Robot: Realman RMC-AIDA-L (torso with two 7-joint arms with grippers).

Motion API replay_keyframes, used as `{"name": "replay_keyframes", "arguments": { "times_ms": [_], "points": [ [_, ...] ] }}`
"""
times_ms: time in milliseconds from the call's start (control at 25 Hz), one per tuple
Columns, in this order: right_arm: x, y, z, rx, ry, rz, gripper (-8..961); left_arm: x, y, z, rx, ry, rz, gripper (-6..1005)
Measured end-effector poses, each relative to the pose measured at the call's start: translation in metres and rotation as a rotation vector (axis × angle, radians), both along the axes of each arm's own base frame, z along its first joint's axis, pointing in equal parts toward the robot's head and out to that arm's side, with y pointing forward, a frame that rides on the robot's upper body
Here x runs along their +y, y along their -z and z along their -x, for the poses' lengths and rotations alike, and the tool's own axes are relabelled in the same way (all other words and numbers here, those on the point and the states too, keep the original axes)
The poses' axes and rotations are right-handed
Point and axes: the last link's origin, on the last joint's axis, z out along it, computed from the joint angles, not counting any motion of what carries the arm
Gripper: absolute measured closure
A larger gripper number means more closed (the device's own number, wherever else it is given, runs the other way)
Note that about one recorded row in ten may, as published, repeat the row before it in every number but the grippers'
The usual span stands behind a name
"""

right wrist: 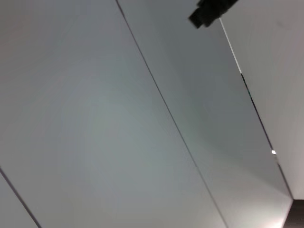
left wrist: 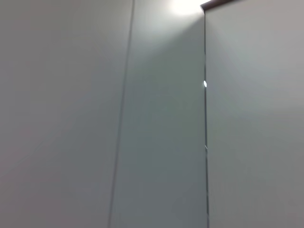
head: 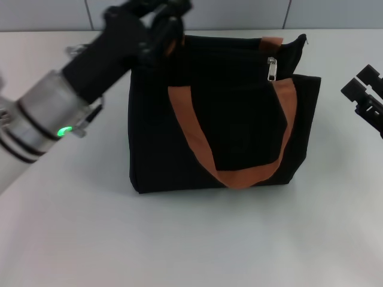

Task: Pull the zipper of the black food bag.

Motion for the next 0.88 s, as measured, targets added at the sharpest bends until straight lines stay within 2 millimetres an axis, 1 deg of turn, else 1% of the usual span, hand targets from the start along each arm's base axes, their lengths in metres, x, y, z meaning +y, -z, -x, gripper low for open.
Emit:
{"name": "replay_keyframes", "arguments": {
  "times_ms": [40, 80, 160, 200, 320, 480, 520, 560, 720, 760, 800, 840, 880],
  "points": [
    [-0.001, 0.001, 0.0, -0.001, -0.004, -0.014, 157, -0.002, -0.003, 0.003, -0.008, -0.002, -0.007, 766],
    [-0.002, 0.002, 0.001, -0.003, -0.007, -0.021, 152, -0.007, -0.008, 0.008, -0.025, 0.001, -0.019, 741],
    [-0.002, 0.003, 0.002, -0.005, -0.013, -0.017, 141, -0.007, -0.008, 0.008, -0.025, 0.001, -0.019, 690],
    [-0.002, 0.003, 0.002, -0.005, -0.013, -0.017, 135, -0.019, -0.022, 0.02, -0.057, 0.012, -0.037, 664],
    [-0.001, 0.003, 0.004, -0.008, -0.025, -0.024, 130, -0.038, -0.037, 0.038, -0.05, 0.032, -0.027, 588],
    [-0.003, 0.003, 0.004, -0.009, -0.028, -0.042, 131, -0.075, -0.063, 0.072, -0.023, 0.01, -0.048, 385],
    [-0.003, 0.003, 0.004, -0.009, -0.028, -0.042, 131, -0.075, -0.063, 0.072, -0.023, 0.01, -0.048, 356],
    [-0.003, 0.004, 0.005, -0.013, -0.034, -0.051, 132, -0.089, -0.073, 0.088, -0.004, -0.045, -0.083, 326],
    [-0.005, 0.004, 0.006, -0.018, -0.048, -0.069, 132, -0.109, -0.082, 0.107, 0.031, -0.098, -0.094, 209],
    [-0.005, 0.003, 0.008, -0.015, -0.059, -0.07, 133, -0.119, -0.079, 0.11, 0.093, -0.068, -0.026, 180],
    [-0.005, 0.003, 0.008, -0.015, -0.059, -0.07, 133, -0.119, -0.079, 0.11, 0.093, -0.068, -0.026, 177],
    [-0.005, 0.003, 0.009, -0.014, -0.071, -0.068, 133, -0.124, -0.076, 0.11, 0.131, -0.043, 0.021, 175],
    [-0.007, 0.001, 0.013, -0.034, -0.129, -0.054, 133, -0.132, -0.064, 0.107, 0.208, 0.028, 0.133, 172]
  ]
}}
